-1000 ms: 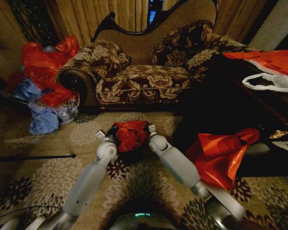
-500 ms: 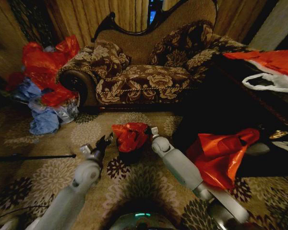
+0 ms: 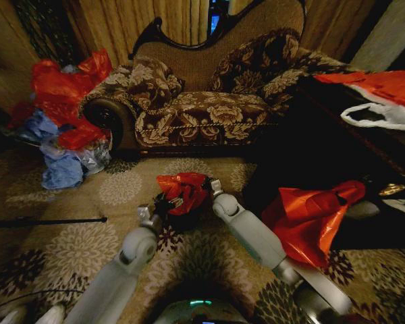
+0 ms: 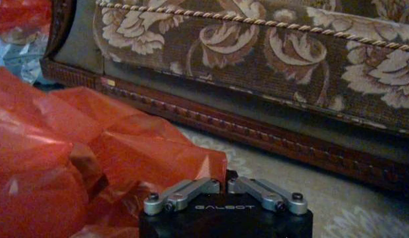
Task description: Place a garbage bag over the trash bin.
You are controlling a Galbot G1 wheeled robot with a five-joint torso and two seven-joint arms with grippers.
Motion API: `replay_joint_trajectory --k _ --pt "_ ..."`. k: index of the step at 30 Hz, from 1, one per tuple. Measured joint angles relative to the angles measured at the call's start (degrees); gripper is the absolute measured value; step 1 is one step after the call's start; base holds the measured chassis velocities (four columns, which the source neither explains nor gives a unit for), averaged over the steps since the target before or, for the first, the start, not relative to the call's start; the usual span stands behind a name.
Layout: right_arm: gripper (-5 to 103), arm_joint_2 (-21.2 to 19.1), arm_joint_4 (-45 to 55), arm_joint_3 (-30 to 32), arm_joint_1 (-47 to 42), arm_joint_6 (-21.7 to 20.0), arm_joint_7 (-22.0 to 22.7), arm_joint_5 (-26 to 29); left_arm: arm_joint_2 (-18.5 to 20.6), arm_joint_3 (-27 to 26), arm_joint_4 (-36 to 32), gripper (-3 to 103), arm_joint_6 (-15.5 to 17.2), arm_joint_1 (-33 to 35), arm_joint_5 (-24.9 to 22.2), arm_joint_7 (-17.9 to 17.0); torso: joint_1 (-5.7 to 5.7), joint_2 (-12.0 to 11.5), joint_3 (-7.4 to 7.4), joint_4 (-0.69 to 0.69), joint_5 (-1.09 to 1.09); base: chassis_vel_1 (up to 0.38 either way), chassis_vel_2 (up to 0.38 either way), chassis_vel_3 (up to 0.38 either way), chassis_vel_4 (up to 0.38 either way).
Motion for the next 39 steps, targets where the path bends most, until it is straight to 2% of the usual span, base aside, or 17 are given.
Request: replay_joint_trajectory --k 3,9,10,14,16,17,19,22,23,26,28,30,31,35,38,39 --pt "0 -0.1 -0.1 0.0 -0.3 0.6 0.0 -0.6 -0.7 3.0 3.8 100 -0.1 -3.5 1.0 1.1 0.0 0.0 0.0 0.01 0.01 0.0 0.0 0.0 0.0" --pt "0 -0.3 -0.2 0.2 -0.5 0.8 -0.4 -0.6 -1.6 6.1 7.8 100 0.7 -5.6 3.5 1.4 0.0 0.0 0.0 0.0 0.0 0.0 0.0 0.0 0.0" --pt "0 -0.4 -0.3 0.4 -0.5 0.9 -0.5 -0.6 -1.6 6.4 8.4 103 1.4 -5.6 4.5 1.3 0.0 0.0 0.0 0.01 0.0 0.0 0.0 0.0 0.0" --pt "0 -0.5 -0.8 1.2 -0.5 1.2 -1.0 -0.6 -1.6 6.9 9.9 95 2.7 -6.0 7.0 0.4 0.0 0.0 0.0 0.01 0.0 0.0 0.0 0.0 0.0" --pt "0 -0.5 -1.0 1.4 -0.5 1.3 -1.0 -0.6 -1.6 7.0 10.5 95 2.7 -6.2 7.8 0.3 0.0 0.0 0.0 0.01 0.0 0.0 0.0 0.0 0.0" --pt "0 -0.6 -1.3 1.5 -0.5 1.5 -1.1 -0.6 -1.8 7.1 11.5 86 2.4 -6.6 8.9 0.3 0.0 0.0 0.0 0.01 0.0 0.0 0.0 0.0 0.0" --pt "0 -0.6 -1.4 1.5 -0.5 1.6 -1.1 -0.6 -2.0 7.2 12.2 86 2.0 -6.9 9.4 0.3 0.0 0.0 0.0 0.01 0.0 0.0 0.0 0.0 0.0" --pt "0 -0.6 -1.7 1.4 -0.2 1.7 -1.1 -0.6 -2.5 7.3 13.3 71 1.0 -7.6 9.9 0.3 0.0 0.0 0.0 0.01 0.0 0.0 0.0 0.0 0.0" --pt "0 -0.6 -1.7 1.4 -0.2 1.7 -1.1 -0.6 -2.5 7.3 13.3 71 1.0 -7.6 9.9 0.3 0.0 0.0 0.0 0.01 0.0 0.0 0.0 0.0 0.0" --pt "0 -0.5 -2.0 1.3 0.2 1.8 -1.0 -0.6 -2.4 7.3 12.3 54 0.7 -7.3 9.2 0.1 0.0 0.0 -0.01 0.0 0.0 0.0 0.0 0.0 0.0" --pt "0 -0.5 -2.0 1.3 0.3 1.8 -1.0 -0.6 -2.2 7.3 12.2 54 0.6 -7.2 9.0 0.1 0.0 0.0 -0.01 0.0 0.0 0.0 0.0 0.0 0.0" --pt "0 -0.4 -2.1 1.3 0.5 1.8 -0.9 -0.6 -2.0 7.1 12.2 43 -0.1 -6.9 8.7 0.1 0.0 0.0 -0.01 0.01 0.0 0.0 0.0 0.0 0.0" --pt "0 -0.4 -2.1 1.3 0.5 1.8 -0.9 -0.6 -2.0 7.1 12.2 43 -0.1 -6.9 8.7 0.1 0.0 0.0 -0.01 0.01 0.0 0.0 0.0 0.0 0.0" --pt "0 -0.7 -1.8 1.3 0.5 1.8 -0.4 -0.4 -1.8 6.3 12.2 22 -1.0 -6.2 8.4 0.1 -0.01 0.0 -0.01 0.0 0.0 0.0 0.0 0.0 0.0" --pt "0 -1.1 -1.4 1.3 0.3 1.8 0.0 -0.3 -1.5 5.9 11.6 16 -1.5 -5.5 8.3 -0.1 0.0 0.0 -0.01 0.0 0.0 0.0 0.0 0.0 0.0" --pt "0 -1.5 -1.0 1.4 0.1 1.8 0.3 -0.2 -1.2 5.4 10.5 6 -1.8 -4.6 8.0 -0.3 0.0 0.0 -0.01 0.0 -0.01 0.0 0.0 0.0 0.0"
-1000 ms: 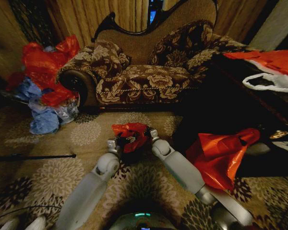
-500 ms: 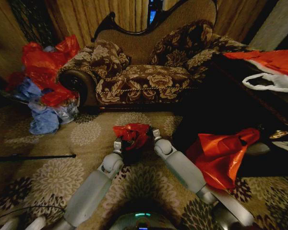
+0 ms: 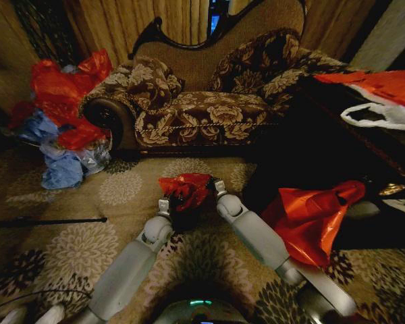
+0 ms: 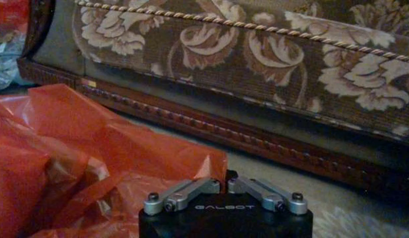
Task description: Place a garbage bag over the trash bin.
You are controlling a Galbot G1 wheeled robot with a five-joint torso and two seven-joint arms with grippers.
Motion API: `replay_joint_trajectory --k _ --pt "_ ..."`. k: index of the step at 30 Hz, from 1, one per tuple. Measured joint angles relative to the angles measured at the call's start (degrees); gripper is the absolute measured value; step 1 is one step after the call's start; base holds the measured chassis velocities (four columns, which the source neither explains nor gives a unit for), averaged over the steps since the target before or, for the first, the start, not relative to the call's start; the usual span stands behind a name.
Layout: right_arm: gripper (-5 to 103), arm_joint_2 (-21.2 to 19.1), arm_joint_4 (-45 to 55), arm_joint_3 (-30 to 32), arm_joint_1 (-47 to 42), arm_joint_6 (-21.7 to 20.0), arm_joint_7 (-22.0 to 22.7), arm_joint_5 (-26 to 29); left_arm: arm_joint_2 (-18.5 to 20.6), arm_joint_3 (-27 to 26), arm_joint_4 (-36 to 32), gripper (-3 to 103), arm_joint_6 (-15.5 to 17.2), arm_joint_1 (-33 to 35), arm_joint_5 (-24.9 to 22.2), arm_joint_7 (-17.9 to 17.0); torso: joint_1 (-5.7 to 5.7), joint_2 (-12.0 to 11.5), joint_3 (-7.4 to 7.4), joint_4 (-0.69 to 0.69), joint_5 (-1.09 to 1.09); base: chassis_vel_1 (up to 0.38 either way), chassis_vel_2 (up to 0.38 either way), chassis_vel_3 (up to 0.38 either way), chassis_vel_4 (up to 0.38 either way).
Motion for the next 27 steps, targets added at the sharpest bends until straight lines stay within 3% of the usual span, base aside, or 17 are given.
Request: replay_joint_trajectory --k 10,17,21,27 --pt "0 -1.7 3.2 -0.1 -1.4 -0.4 2.3 1.3 1.8 -4.1 -8.8 0 -1.3 8.7 -0.4 -4.2 -0.01 0.0 0.0 0.01 0.0 0.0 0.0 0.0 0.0" --pt "0 -3.8 8.4 -1.2 -3.4 -2.0 5.3 3.7 2.1 -10.4 -19.2 0 -2.4 21.9 -1.2 -12.3 -0.01 0.0 -0.01 0.01 0.0 0.0 0.0 0.0 0.0" --pt "0 -4.6 9.7 -1.7 -4.9 -3.0 5.6 3.7 1.0 -13.3 -21.6 0 -2.2 26.0 -1.6 -14.9 -0.01 0.0 -0.01 0.01 0.01 0.0 0.0 0.0 0.0" --pt "0 -4.8 10.5 -2.6 -7.5 -4.1 6.2 3.3 -0.5 -14.0 -19.9 0 -3.2 27.1 -1.6 -16.5 -0.01 0.0 -0.01 0.01 0.01 0.0 0.0 0.0 0.0"
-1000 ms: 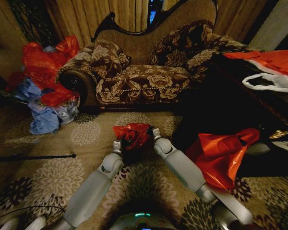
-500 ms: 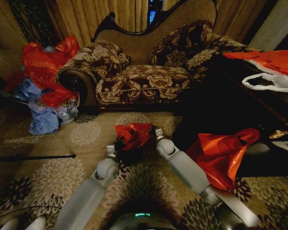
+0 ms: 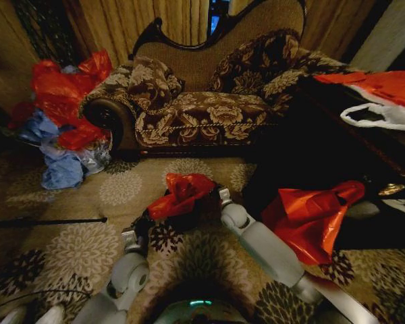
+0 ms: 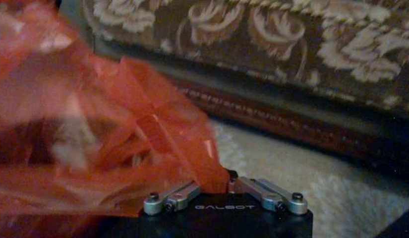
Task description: Place a garbage bag over the trash bin.
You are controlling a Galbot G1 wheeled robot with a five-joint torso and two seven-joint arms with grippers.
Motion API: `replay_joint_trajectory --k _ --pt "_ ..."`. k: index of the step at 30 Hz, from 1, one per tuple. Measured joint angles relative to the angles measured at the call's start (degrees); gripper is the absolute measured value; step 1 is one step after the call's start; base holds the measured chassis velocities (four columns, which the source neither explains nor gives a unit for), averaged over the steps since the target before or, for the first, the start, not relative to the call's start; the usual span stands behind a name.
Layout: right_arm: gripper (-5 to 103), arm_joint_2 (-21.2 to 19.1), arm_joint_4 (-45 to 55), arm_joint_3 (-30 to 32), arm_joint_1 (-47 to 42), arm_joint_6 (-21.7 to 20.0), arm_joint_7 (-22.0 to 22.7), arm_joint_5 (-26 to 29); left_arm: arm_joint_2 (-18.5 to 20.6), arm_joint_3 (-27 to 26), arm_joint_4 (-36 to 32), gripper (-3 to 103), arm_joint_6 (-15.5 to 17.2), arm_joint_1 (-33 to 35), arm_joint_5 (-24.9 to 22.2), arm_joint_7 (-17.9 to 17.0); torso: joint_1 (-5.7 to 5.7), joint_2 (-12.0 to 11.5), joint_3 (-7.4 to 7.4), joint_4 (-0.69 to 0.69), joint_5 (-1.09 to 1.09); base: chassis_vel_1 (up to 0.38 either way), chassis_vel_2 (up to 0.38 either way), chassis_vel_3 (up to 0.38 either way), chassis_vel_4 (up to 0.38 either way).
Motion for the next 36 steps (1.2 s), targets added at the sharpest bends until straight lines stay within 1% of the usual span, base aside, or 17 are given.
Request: replay_joint_trajectory --k 3,5,7,9,10,13,15,16,19,20,23,24,26,27,28,31,36 --pt "0 0.0 0.0 -0.1 -2.8 -0.5 0.2 -1.0 -1.3 1.6 4.1 0 -1.7 -1.3 0.0 0.0 0.01 0.0 0.0 -0.01 0.01 0.0 0.0 0.0 0.0" --pt "0 -0.1 0.0 -0.1 -3.1 -0.6 0.2 -1.2 -1.6 1.9 4.8 0 -2.0 -1.6 0.0 0.1 0.01 0.0 0.0 -0.01 0.01 0.0 0.0 0.0 0.0" --pt "0 -0.6 -0.8 0.0 -4.3 -0.6 -0.2 -2.1 -2.8 3.1 7.8 0 -3.0 -2.3 0.1 0.8 0.01 0.0 0.0 -0.01 0.0 0.0 0.0 0.0 0.0" --pt "0 -0.7 -1.3 0.2 -4.7 -0.6 -0.5 -2.4 -3.2 3.3 8.7 0 -3.3 -2.4 0.2 1.1 0.01 0.0 0.0 -0.01 0.0 0.0 0.0 0.0 0.0" --pt "0 -0.7 -2.4 0.6 -5.2 -0.3 -1.0 -2.7 -4.0 3.8 10.9 0 -4.0 -2.9 0.3 1.6 0.01 0.0 0.0 -0.01 0.0 0.0 0.0 0.0 0.0" --pt "0 -0.4 -3.7 0.9 -5.6 0.1 -1.5 -3.1 -4.7 4.2 13.5 0 -5.2 -3.6 0.9 2.4 0.01 0.0 0.0 -0.01 0.0 0.0 0.0 0.0 0.0" --pt "0 0.8 -6.1 1.0 -5.7 0.9 -2.4 -3.7 -5.9 4.6 19.4 0 -7.5 -5.3 2.9 4.0 0.01 0.0 0.0 -0.01 0.0 0.0 0.0 0.0 0.0" --pt "0 0.8 -6.1 1.0 -5.7 0.9 -2.4 -3.7 -5.9 4.6 19.4 0 -7.5 -5.3 2.9 4.0 0.01 0.0 0.0 -0.01 0.0 0.0 0.0 0.0 0.0" --pt "0 3.9 -11.0 1.2 -4.8 3.3 -3.7 -4.5 -7.9 5.0 28.1 0 -11.3 -8.6 5.2 5.3 0.01 0.0 0.01 0.0 0.0 0.0 0.0 0.0 0.0" --pt "0 3.9 -11.0 1.2 -4.8 3.3 -3.7 -4.5 -7.9 5.0 28.1 0 -11.3 -8.6 5.2 5.3 0.01 0.0 0.01 0.0 0.0 0.0 0.0 0.0 0.0" --pt "0 7.0 -16.1 1.9 -2.8 6.2 -5.5 -6.0 -10.5 5.1 34.5 0 -15.5 -12.5 7.0 6.1 0.01 0.0 0.01 0.01 0.01 0.0 0.0 0.0 0.0" --pt "0 7.0 -16.1 1.9 -2.8 6.2 -5.5 -6.0 -10.5 5.1 34.5 0 -15.5 -12.5 7.0 6.1 0.01 0.0 0.01 0.01 0.01 0.0 0.0 0.0 0.0" --pt "0 8.4 -18.6 2.5 -1.8 8.2 -6.2 -6.6 -11.9 4.9 37.3 0 -17.5 -14.8 8.0 6.3 0.02 0.0 0.01 0.0 -0.02 0.0 0.0 0.0 0.0" --pt "0 9.8 -20.6 3.3 -0.7 10.0 -6.9 -7.2 -13.1 4.7 39.3 0 -19.2 -17.3 8.6 6.4 0.02 0.0 0.01 -0.01 0.0 0.0 0.0 0.0 0.0" --pt "0 9.8 -20.6 3.3 -0.7 10.0 -6.9 -7.2 -13.1 4.7 39.3 0 -19.2 -17.3 8.6 6.4 0.02 0.0 0.01 -0.01 0.0 0.0 0.0 0.0 0.0" --pt "0 11.2 -23.5 4.0 1.5 11.8 -7.8 -7.3 -14.4 4.0 41.0 0 -20.1 -21.0 8.8 6.1 0.02 0.0 0.01 -0.01 -0.01 0.0 0.0 0.0 0.0" --pt "0 12.0 -25.4 4.0 3.2 12.3 -8.7 -7.5 -13.9 3.3 41.4 0 -20.1 -23.1 8.4 5.3 0.02 0.0 0.01 -0.01 -0.01 0.0 0.0 0.0 0.0"
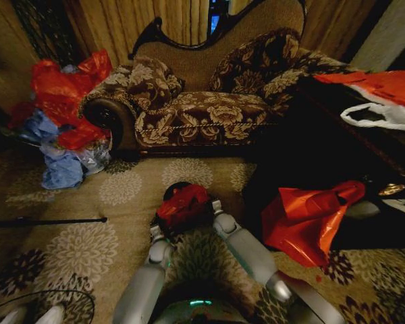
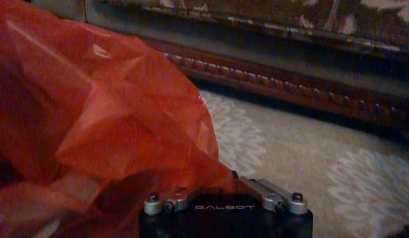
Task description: Place a garbage bag over the trash bin.
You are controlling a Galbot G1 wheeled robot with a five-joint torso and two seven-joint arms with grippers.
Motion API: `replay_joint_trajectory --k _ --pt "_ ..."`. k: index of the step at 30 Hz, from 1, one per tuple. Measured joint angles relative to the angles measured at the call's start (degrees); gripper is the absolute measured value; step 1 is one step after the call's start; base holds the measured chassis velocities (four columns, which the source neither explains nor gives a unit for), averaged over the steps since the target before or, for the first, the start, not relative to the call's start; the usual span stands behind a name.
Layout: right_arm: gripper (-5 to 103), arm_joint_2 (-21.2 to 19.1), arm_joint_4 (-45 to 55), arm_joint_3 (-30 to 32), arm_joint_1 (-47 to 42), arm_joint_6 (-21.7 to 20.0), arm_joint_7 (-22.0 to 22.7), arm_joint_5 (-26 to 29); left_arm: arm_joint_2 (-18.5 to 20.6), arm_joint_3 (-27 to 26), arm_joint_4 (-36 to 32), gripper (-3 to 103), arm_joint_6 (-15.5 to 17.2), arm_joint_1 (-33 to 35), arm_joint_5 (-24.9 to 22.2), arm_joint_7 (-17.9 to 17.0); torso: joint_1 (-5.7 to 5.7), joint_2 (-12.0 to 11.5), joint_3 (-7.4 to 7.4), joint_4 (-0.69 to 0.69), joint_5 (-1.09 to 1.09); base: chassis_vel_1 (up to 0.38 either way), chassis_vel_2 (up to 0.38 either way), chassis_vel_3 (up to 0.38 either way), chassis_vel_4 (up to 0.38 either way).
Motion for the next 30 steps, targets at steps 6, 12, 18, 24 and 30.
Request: replay_joint_trajectory --k 6,12,18,24,30 --pt "0 0.9 -3.2 -0.1 2.5 0.8 -2.6 -0.7 2.3 -1.1 -1.0 0 1.2 -1.1 -2.5 -0.7 0.0 0.0 0.0 0.0 0.01 0.0 0.0 0.0 0.0" --pt "0 1.4 -7.4 -0.2 5.3 2.5 -7.8 -1.2 3.4 -1.4 0.3 0 2.3 -2.5 -4.2 -0.3 -0.01 0.0 0.0 0.01 0.0 0.0 0.0 0.0 0.0" --pt "0 2.8 -11.5 0.8 8.1 3.5 -12.3 -2.3 2.6 -1.2 3.6 0 3.8 -6.0 -5.5 0.8 0.0 0.0 0.0 0.0 0.01 0.0 0.0 0.0 0.0" --pt "0 3.5 -12.2 1.1 9.5 3.5 -14.1 -2.5 2.1 -0.9 4.3 0 4.9 -7.6 -6.6 0.9 -0.01 0.0 -0.01 0.0 0.01 0.0 0.0 0.0 0.0" --pt "0 5.4 -15.4 3.2 11.8 2.0 -15.4 -0.9 1.8 -1.2 6.0 0 5.9 -9.0 -8.7 0.1 -0.01 0.0 -0.01 0.0 0.0 0.0 0.0 0.0 0.0"
